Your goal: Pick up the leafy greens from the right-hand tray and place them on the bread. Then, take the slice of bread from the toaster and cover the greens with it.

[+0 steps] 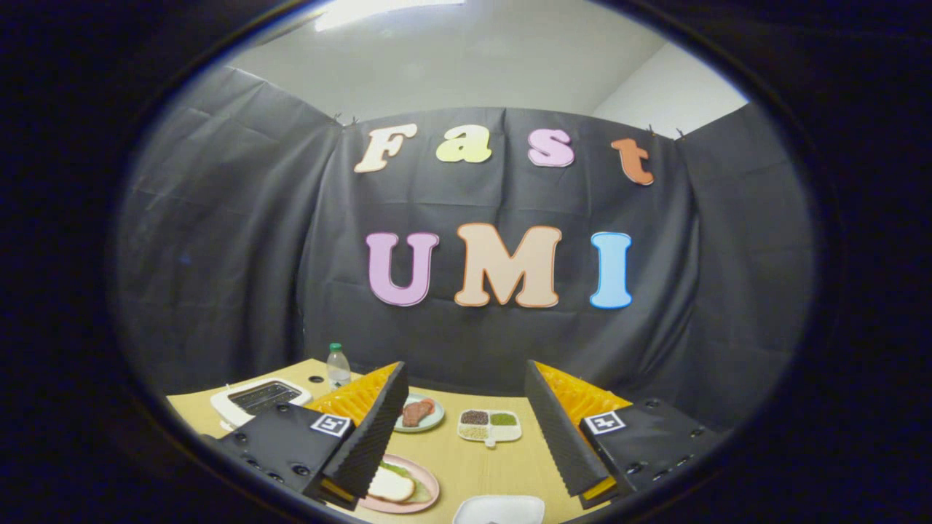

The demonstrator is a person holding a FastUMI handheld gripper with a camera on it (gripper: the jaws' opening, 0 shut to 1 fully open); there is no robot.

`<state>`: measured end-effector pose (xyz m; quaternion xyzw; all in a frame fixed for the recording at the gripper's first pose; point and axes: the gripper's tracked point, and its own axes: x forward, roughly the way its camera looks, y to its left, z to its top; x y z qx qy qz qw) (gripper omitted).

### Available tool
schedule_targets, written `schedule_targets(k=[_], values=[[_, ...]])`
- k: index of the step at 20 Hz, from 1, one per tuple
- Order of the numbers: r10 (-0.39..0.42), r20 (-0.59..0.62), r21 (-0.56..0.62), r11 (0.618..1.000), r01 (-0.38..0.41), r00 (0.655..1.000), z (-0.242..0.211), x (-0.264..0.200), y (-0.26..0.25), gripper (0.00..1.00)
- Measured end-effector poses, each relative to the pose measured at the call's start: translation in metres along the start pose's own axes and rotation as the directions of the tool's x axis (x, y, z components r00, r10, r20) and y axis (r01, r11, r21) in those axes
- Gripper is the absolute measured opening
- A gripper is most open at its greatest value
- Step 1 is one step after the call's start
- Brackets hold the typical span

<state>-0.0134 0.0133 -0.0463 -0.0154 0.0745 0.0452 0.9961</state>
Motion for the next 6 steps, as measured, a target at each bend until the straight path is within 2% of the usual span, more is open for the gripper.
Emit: schedule_targets(k=[6], values=[[-0.044,0.041,0.049,0.998,0.042,0.998,0.016,0.001,-0.016,0.98]])
